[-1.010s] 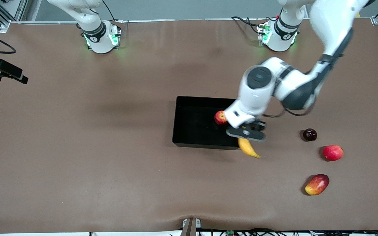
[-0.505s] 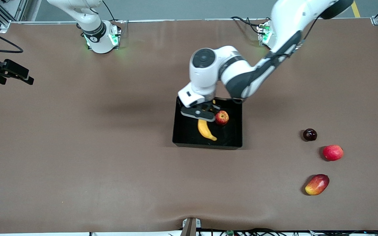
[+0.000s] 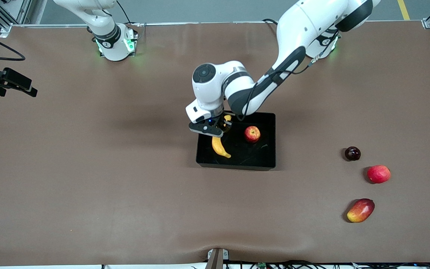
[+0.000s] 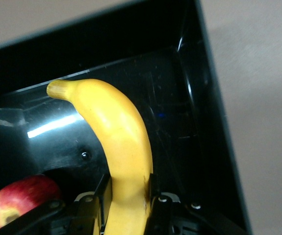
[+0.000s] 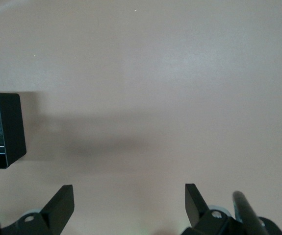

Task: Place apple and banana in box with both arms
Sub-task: 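Open the left gripper to release the banana and lift away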

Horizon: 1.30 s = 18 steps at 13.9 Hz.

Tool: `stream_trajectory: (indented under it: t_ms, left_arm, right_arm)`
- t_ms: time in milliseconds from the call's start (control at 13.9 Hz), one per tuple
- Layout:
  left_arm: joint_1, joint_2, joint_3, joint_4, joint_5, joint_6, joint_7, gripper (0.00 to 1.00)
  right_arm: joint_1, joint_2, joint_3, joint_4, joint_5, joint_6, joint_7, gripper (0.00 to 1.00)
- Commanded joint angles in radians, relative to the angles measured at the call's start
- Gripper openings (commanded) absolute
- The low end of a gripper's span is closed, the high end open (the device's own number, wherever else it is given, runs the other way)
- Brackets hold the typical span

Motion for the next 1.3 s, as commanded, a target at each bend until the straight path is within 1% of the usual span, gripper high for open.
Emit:
stream_trajectory:
  t_ms: [0, 72, 144, 216, 289, 361, 505, 577, 649, 722, 794, 866, 1010, 1082, 1227]
  left_arm:
    - [-0.015, 0.055, 0.027, 0.038, 0.016, 0.033, 0.002, 0.0]
    - [-0.023, 0.069, 0.04, 0.038, 0.016, 0.04, -0.001, 0.0]
    - [-0.033, 0.078, 0.057, 0.04, 0.014, 0.045, -0.003, 0.02]
    - [-0.037, 0.078, 0.069, 0.04, 0.008, 0.05, -0.003, 0.14]
    - [-0.035, 0.077, 0.074, 0.04, 0.006, 0.05, 0.002, 0.34]
    - [-0.026, 0.071, 0.076, 0.04, 0.009, 0.05, 0.014, 0.99]
    - [-0.009, 0.042, 0.074, 0.041, 0.0, 0.042, 0.01, 1.0]
    - [0.018, 0.014, 0.068, 0.041, -0.006, 0.037, 0.013, 1.0]
    - [0.081, -0.03, 0.051, 0.037, -0.039, 0.031, 0.028, 1.0]
    - [0.136, -0.075, 0.006, 0.038, -0.097, 0.002, 0.058, 1.0]
    - [0.194, -0.122, -0.021, 0.04, -0.134, -0.072, 0.089, 1.0]
    - [0.244, -0.199, -0.033, 0.038, -0.153, -0.152, 0.106, 1.0]
    - [0.331, -0.319, -0.035, 0.038, -0.199, -0.26, 0.111, 1.0]
    - [0.374, -0.357, -0.036, 0.038, -0.21, -0.295, 0.114, 1.0]
    - [0.428, -0.416, -0.035, 0.037, -0.211, -0.357, 0.182, 1.0]
  right_arm:
    - [0.003, -0.017, 0.003, -0.014, -0.046, 0.012, -0.011, 1.0]
    - [0.009, -0.017, 0.006, -0.014, -0.081, 0.021, -0.011, 1.0]
    - [0.019, -0.017, 0.006, -0.014, -0.091, 0.021, -0.011, 1.0]
    - [0.021, -0.017, 0.006, -0.015, -0.091, 0.02, -0.011, 1.0]
    - [0.023, -0.017, 0.006, -0.014, -0.091, 0.021, -0.011, 1.0]
    - [0.023, -0.017, 0.006, -0.014, -0.091, 0.021, -0.011, 1.0]
    - [0.03, -0.017, 0.006, -0.014, -0.092, 0.021, -0.049, 1.0]
    - [0.03, -0.017, 0.004, -0.014, -0.092, 0.023, -0.075, 1.0]
    - [0.029, -0.017, 0.004, -0.014, -0.092, 0.024, -0.078, 1.0]
    - [0.027, -0.017, 0.004, -0.015, -0.092, 0.024, -0.078, 1.0]
    - [0.026, -0.017, 0.003, -0.015, -0.091, 0.023, -0.078, 1.0]
    - [0.024, -0.017, 0.003, -0.015, -0.091, 0.024, -0.078, 1.0]
    - [0.023, -0.015, 0.003, -0.015, -0.088, 0.024, -0.077, 1.0]
    - [0.023, -0.015, 0.001, -0.015, -0.088, 0.024, -0.078, 1.0]
    - [0.024, -0.015, 0.001, -0.015, -0.088, 0.024, -0.078, 1.0]
